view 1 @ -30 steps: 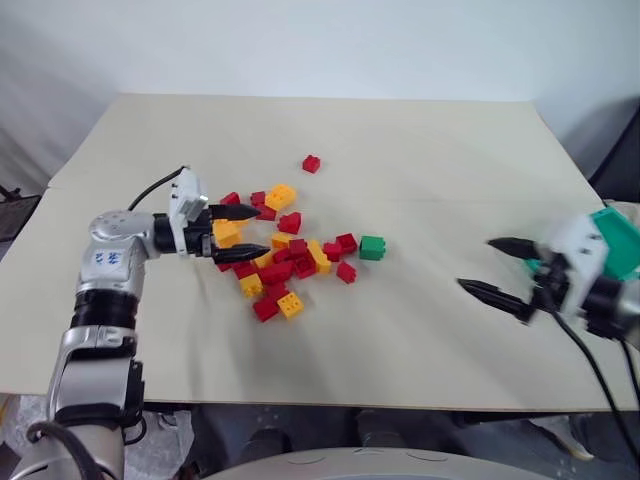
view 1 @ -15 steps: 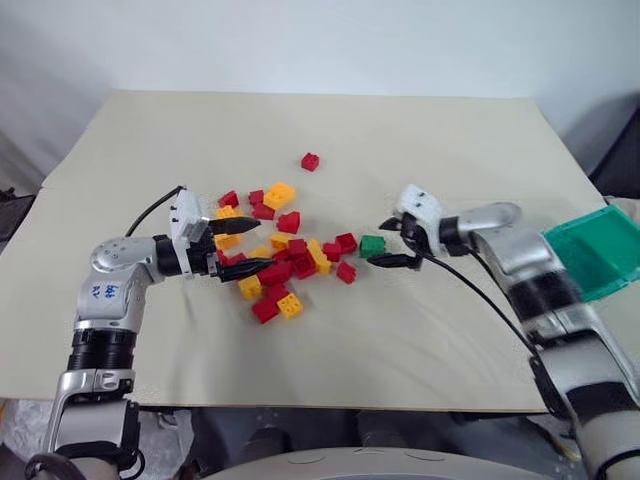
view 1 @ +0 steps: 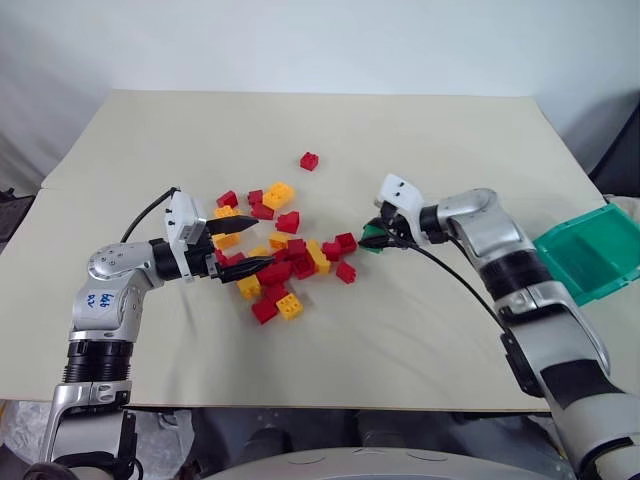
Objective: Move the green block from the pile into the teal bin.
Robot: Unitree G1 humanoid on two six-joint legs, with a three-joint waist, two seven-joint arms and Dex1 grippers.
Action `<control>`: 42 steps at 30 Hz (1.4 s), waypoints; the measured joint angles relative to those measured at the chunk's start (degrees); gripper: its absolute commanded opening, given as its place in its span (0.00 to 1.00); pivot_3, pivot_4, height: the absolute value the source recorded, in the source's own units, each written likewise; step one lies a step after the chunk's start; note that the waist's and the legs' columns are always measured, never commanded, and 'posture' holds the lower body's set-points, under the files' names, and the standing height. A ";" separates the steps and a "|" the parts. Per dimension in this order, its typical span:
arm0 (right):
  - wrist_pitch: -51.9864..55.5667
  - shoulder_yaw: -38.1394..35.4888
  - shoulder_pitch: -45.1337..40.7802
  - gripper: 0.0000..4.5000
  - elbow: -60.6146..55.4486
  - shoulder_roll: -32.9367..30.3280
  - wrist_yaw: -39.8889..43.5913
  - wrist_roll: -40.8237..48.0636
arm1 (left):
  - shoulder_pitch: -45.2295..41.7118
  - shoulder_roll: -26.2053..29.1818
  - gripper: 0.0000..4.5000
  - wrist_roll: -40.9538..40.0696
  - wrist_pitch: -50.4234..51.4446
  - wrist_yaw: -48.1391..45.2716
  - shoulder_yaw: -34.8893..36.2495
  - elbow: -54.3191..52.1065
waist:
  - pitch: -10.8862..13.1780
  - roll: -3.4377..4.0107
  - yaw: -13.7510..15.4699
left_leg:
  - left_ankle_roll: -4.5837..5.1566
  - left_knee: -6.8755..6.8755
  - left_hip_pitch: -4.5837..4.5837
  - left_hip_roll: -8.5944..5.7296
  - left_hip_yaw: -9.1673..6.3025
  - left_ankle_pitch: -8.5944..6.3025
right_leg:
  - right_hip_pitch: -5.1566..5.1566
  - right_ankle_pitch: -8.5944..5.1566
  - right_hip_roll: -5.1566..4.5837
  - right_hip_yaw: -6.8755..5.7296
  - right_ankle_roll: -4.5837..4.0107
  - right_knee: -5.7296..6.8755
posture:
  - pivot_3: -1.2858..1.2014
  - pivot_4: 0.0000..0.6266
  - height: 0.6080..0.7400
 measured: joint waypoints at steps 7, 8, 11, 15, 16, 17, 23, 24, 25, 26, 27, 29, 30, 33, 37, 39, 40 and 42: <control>13.64 -9.76 13.64 0.33 -26.35 -7.49 -5.93 3.79 | -4.60 -2.40 1.00 0.06 -1.47 -2.04 -3.01 4.77 | 0.00 0.00 0.17 | 0.06 0.03 -0.04 -0.12 0.00 -0.01 | 0.02 0.00 0.02 -0.26 0.00 -0.02 | 0.52 0.24 1.00; 15.46 -11.48 15.01 0.33 -29.24 -8.52 -7.42 4.09 | -5.38 -2.62 1.00 0.19 -1.88 -2.24 -3.44 5.83 | 0.00 0.00 0.17 | 0.06 0.03 -0.05 -0.12 -0.01 -0.01 | 0.02 0.00 0.03 -0.27 0.01 -0.04 | 0.52 0.24 1.00; 22.27 -20.31 20.58 0.33 -39.25 -11.59 -14.49 3.91 | -9.37 -3.81 1.00 1.10 -4.14 -3.65 -4.59 11.28 | 0.00 0.01 0.47 | 0.06 0.03 -0.05 -0.12 -0.02 0.00 | 0.02 0.00 0.09 -0.29 0.01 -0.04 | 0.52 0.24 1.00; 29.45 -31.33 25.96 0.33 -48.41 -16.30 -21.67 2.89 | -13.15 -5.15 1.00 2.05 -6.92 -5.47 -5.76 17.34 | 0.00 0.01 0.85 | 0.09 0.03 -0.04 -0.13 0.04 -0.01 | 0.04 0.00 0.12 -0.24 0.01 -0.06 | 0.52 0.24 1.00; 31.33 -33.88 27.59 0.33 -49.80 -17.93 -23.42 2.28 | -14.42 -5.54 1.00 2.43 -8.01 -5.99 -5.95 19.66 | 0.00 0.00 0.91 | 0.09 0.03 -0.01 -0.15 0.07 -0.01 | 0.08 0.01 0.16 -0.23 0.02 -0.09 | 0.52 0.24 1.00; 31.67 -34.38 27.78 0.33 -49.95 -18.16 -23.86 2.07 | -14.61 -5.55 1.00 2.52 -8.30 -6.08 -5.95 20.18 | 0.00 0.00 0.82 | 0.10 0.03 0.04 -0.16 0.10 -0.02 | 0.11 0.01 0.18 -0.21 0.03 -0.09 | 0.52 0.24 1.00; 34.72 -39.88 29.00 0.33 -44.74 -19.63 -34.66 -1.84 | -19.01 -7.10 1.00 4.04 -13.17 -9.73 -6.52 27.48 | 0.00 0.00 0.82 | 0.15 0.03 0.14 -0.16 0.17 -0.01 | 0.19 0.03 0.21 -0.13 0.05 -0.11 | 0.52 0.24 1.00; 34.19 -39.90 29.00 0.33 -43.08 -19.59 -35.67 -1.91 | -19.67 -7.22 1.00 4.20 -13.53 -10.35 -6.56 28.32 | 0.00 0.00 0.77 | 0.15 0.02 0.16 -0.16 0.20 -0.02 | 0.20 0.03 0.22 -0.10 0.06 -0.10 | 0.52 0.24 1.00; 33.42 -39.79 29.00 0.33 -41.52 -19.36 -36.58 -1.96 | -20.42 -7.44 1.00 4.37 -13.84 -10.83 -6.61 29.17 | 0.00 0.00 0.75 | 0.16 0.02 0.16 -0.16 0.22 -0.01 | 0.20 0.04 0.22 -0.08 0.08 -0.10 | 0.52 0.24 1.00; 32.07 -39.50 29.01 0.33 -39.25 -18.78 -37.94 -2.25 | -21.18 -7.73 1.00 4.65 -14.50 -11.45 -6.77 29.80 | 0.00 0.00 0.74 | 0.16 0.02 0.16 -0.17 0.22 -0.01 | 0.20 0.04 0.25 -0.07 0.08 -0.11 | 0.52 0.24 1.00; 31.67 -39.26 29.03 0.33 -38.30 -18.59 -38.45 -2.32 | -21.44 -7.86 1.00 4.74 -14.83 -11.74 -6.82 30.04 | 0.00 0.00 0.73 | 0.16 0.02 0.16 -0.16 0.23 -0.01 | 0.20 0.05 0.25 -0.07 0.08 -0.10 | 0.52 0.24 1.00; 29.72 -37.74 29.02 0.33 -34.51 -18.26 -40.49 -2.42 | -22.49 -7.94 1.00 5.47 -15.85 -12.55 -6.99 31.92 | 0.00 0.01 0.65 | 0.16 0.02 0.17 -0.16 0.25 -0.01 | 0.20 0.05 0.26 -0.05 0.09 -0.10 | 0.52 0.24 1.00; 29.29 -37.53 29.01 0.33 -33.40 -17.93 -41.42 -2.56 | -22.86 -7.95 1.00 5.63 -16.20 -12.92 -7.00 32.63 | 0.00 0.01 0.65 | 0.16 0.02 0.16 -0.16 0.25 -0.01 | 0.20 0.05 0.27 -0.05 0.09 -0.10 | 0.52 0.24 1.00; 28.63 -37.15 29.01 0.55 -30.26 -17.34 -43.83 -2.95 | -24.17 -7.94 1.00 6.15 -17.49 -13.61 -7.01 34.69 | 0.00 0.01 0.69 | 0.17 0.02 0.15 -0.15 0.24 -0.01 | 0.19 0.06 0.26 -0.03 0.11 -0.11 | 0.52 0.24 1.00; 28.68 -37.10 29.01 0.82 -30.00 -17.33 -44.62 -2.71 | -24.80 -8.07 1.00 6.67 -18.46 -14.25 -6.99 35.97 | 0.00 0.01 0.66 | 0.18 0.02 0.15 -0.14 0.24 -0.01 | 0.19 0.07 0.28 -0.02 0.13 -0.13 | 0.52 0.24 1.00; 28.57 -37.11 29.02 0.98 -30.13 -17.34 -44.64 -2.18 | -24.80 -8.18 1.00 6.79 -18.56 -14.32 -6.99 36.03 | 0.00 0.01 0.67 | 0.19 0.02 0.15 -0.13 0.24 -0.02 | 0.20 0.07 0.29 -0.02 0.13 -0.14 | 0.52 0.24 1.00; 28.40 -37.14 29.02 0.99 -30.34 -17.34 -44.57 -1.99 | -24.80 -8.18 1.00 6.86 -18.57 -14.30 -6.98 36.08 | 0.00 0.01 0.67 | 0.19 0.02 0.15 -0.13 0.24 -0.02 | 0.19 0.07 0.29 -0.01 0.14 -0.14 | 0.52 0.24 1.00; 27.67 -37.30 29.02 0.99 -30.92 -17.38 -44.20 -1.36 | -24.80 -8.18 1.00 6.98 -18.53 -14.17 -6.93 36.14 | 0.00 0.01 0.66 | 0.19 0.02 0.15 -0.13 0.24 -0.02 | 0.19 0.08 0.29 -0.01 0.14 -0.14 | 0.52 0.24 1.00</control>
